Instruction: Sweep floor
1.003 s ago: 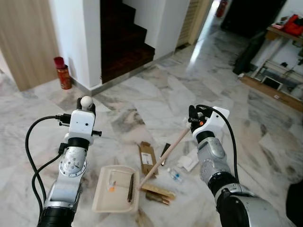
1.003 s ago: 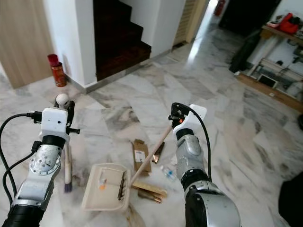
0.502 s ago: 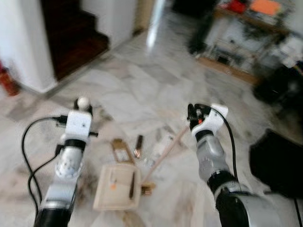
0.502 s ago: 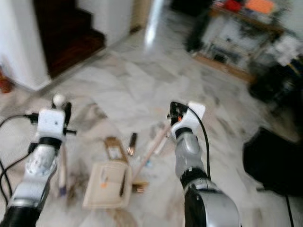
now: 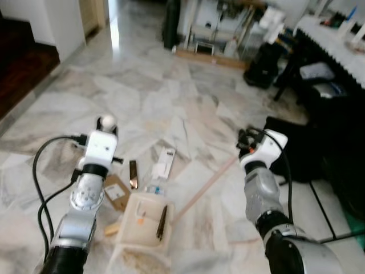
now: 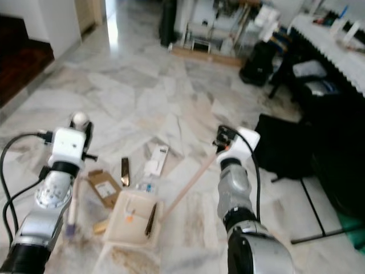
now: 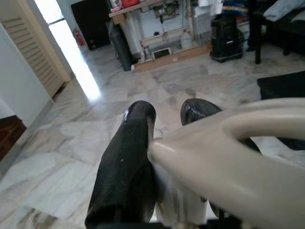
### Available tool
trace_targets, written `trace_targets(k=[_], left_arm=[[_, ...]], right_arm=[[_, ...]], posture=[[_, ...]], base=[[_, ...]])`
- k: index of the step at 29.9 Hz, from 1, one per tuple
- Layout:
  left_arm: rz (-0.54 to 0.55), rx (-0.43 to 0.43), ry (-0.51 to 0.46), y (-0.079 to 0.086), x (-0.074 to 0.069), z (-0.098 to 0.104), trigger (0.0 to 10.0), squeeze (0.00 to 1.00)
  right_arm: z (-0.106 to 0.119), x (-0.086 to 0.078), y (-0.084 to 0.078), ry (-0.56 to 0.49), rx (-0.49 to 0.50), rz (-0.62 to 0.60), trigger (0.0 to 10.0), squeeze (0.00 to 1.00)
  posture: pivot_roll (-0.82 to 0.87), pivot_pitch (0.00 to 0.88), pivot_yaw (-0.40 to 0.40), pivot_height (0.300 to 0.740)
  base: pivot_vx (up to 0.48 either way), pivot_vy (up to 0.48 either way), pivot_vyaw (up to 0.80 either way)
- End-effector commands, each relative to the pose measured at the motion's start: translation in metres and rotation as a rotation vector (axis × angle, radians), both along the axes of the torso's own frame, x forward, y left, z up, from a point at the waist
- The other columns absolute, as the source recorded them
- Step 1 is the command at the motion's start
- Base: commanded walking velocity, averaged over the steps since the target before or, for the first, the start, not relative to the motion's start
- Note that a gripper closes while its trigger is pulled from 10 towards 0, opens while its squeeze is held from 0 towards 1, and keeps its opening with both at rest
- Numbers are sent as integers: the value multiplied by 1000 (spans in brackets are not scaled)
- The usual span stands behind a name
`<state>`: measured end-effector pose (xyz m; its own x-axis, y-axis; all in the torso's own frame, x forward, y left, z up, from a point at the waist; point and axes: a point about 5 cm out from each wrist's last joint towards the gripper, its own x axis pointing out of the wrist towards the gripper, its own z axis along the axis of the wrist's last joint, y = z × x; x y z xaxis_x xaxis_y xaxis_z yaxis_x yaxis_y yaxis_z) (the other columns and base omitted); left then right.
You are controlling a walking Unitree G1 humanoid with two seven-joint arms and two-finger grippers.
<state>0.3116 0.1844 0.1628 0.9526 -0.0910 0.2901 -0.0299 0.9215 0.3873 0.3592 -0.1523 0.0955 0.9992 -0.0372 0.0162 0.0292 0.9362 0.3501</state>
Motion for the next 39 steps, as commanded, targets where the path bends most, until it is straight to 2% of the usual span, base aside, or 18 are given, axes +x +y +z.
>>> trace_targets(k=[1,9,16,24,29,34,39], left_arm=[[-38,47,-60,-1,5,18,10000,0],[-92,87,-51,-3,13,23,10000,0],[-132,92,-41,-10,17,23,10000,0],[-167,96,-31,-17,19,21,10000,0],[-172,79,-27,-22,18,18,10000,0],[-161,67,-32,-20,19,20,10000,0],[-140,50,-32,-19,20,18,10000,0]], right_arm=[[8,2,4,-47,16,-22,10000,0],[4,-1,13,-52,33,-33,10000,0],[1,-5,13,-53,33,-48,10000,0],[1,-6,9,-62,18,-73,10000,0],[-1,-7,0,-56,1,-94,10000,0],[0,-7,-12,-55,-12,-135,10000,0],[1,-7,-17,-55,-11,-142,10000,0]], posture=[[239,0,-33,740],[220,0,35,740],[214,0,64,740],[211,0,76,740],[228,0,71,740],[228,0,72,740],[218,0,66,740]], base=[[0,0,-781],[0,0,-781],[0,0,-781],[0,0,0],[0,0,0],[0,0,0],[0,0,0]])
